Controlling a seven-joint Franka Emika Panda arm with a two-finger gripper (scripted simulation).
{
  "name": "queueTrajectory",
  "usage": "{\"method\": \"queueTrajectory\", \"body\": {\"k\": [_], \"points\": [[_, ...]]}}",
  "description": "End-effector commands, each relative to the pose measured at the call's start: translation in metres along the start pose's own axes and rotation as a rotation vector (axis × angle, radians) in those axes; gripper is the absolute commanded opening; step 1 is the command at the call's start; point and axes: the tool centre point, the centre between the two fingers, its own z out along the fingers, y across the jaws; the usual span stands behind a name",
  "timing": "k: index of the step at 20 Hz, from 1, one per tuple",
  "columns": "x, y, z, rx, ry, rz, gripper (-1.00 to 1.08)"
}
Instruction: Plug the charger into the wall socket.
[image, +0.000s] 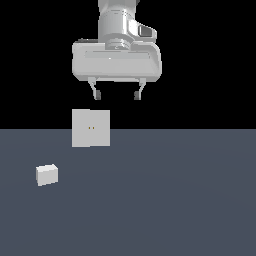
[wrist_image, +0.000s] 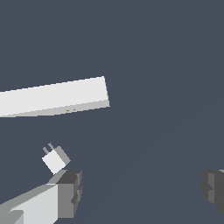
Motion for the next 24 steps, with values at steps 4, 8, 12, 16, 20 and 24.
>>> {"method": "queueTrajectory", "body": {"k": [4,8,12,16,20,24], "points": [[0.000,-0.001,0.001,0.001,0.003,-0.004,1.00],[-0.001,-0.005,0.004,0.005,0.015,-0.024,1.00],[-0.003,-0.013,0.010,0.012,0.036,-0.058,1.00],[-0.006,-0.023,0.019,0.022,0.068,-0.108,1.00],[-0.011,-0.038,0.030,0.036,0.109,-0.173,1.00],[-0.016,-0.054,0.043,0.052,0.156,-0.248,1.00]]}}
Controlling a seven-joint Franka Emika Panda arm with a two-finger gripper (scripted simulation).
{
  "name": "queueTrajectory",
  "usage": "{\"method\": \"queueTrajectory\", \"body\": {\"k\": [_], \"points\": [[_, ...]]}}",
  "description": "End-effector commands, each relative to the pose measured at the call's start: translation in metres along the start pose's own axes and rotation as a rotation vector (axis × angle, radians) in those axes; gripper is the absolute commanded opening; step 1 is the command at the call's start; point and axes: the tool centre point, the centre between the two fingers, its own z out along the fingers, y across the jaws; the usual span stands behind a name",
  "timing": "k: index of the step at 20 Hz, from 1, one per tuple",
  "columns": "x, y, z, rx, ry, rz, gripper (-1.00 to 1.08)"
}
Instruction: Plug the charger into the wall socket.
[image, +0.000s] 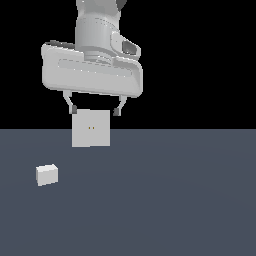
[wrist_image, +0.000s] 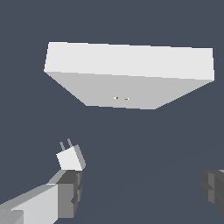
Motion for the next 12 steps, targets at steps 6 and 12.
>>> {"method": "queueTrajectory", "body": {"k": [6,12], "points": [[-0.008,-0.031,0.025,0.030,0.090,-0.142,1.00],[-0.016,-0.056,0.045,0.056,0.161,-0.256,1.00]]}}
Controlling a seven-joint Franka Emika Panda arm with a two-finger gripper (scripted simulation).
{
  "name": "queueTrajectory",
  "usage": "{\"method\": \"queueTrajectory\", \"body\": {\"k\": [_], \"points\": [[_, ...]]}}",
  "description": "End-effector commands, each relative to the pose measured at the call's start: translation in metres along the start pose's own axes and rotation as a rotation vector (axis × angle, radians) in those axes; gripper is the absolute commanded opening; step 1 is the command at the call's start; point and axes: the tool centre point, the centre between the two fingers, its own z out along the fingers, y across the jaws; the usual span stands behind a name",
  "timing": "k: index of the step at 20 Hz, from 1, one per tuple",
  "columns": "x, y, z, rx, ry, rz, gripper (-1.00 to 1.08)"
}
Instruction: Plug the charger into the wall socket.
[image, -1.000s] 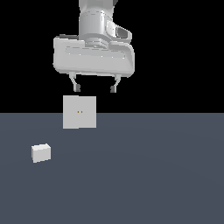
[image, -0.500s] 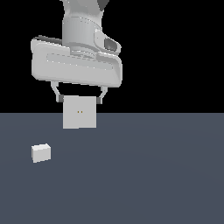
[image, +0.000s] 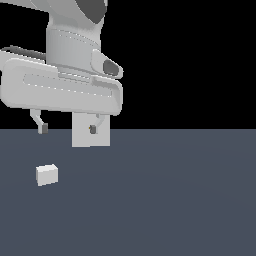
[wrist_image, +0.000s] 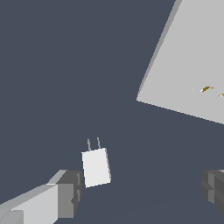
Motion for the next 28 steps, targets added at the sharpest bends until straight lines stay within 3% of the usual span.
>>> {"method": "queueTrajectory", "body": {"k": [1,13,28], "points": [[-0.002,-0.010,0.008,0.010,0.030,-0.045,1.00],[-0.009,-0.039,0.032,0.043,0.112,-0.177,1.00],[-0.017,-0.041,0.055,0.045,0.116,-0.190,1.00]]}}
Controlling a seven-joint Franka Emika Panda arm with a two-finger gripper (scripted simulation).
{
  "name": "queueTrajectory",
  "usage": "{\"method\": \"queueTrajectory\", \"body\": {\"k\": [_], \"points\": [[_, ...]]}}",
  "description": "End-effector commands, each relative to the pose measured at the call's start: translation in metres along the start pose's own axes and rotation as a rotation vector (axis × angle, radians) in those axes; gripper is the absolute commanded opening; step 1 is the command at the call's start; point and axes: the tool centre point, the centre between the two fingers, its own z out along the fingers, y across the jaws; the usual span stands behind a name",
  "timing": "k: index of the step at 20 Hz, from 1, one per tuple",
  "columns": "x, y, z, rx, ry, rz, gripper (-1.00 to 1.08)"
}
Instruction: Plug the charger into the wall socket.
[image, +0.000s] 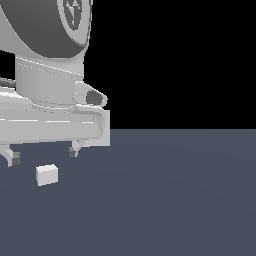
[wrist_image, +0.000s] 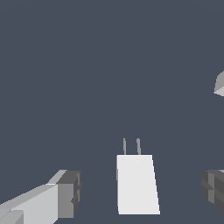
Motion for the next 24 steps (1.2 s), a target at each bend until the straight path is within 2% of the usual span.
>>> {"method": "queueTrajectory", "body": {"k": [1,11,12,24], "points": [[-0.005,-0.001,0.010,0.000,-0.001,-0.001,1.00],[-0.015,-0.001,0.033,0.000,0.000,-0.003,1.00],[-0.015,-0.001,0.033,0.000,0.000,-0.003,-1.00],[-0.013,-0.003,0.032,0.002,0.001,-0.004,-1.00]]}}
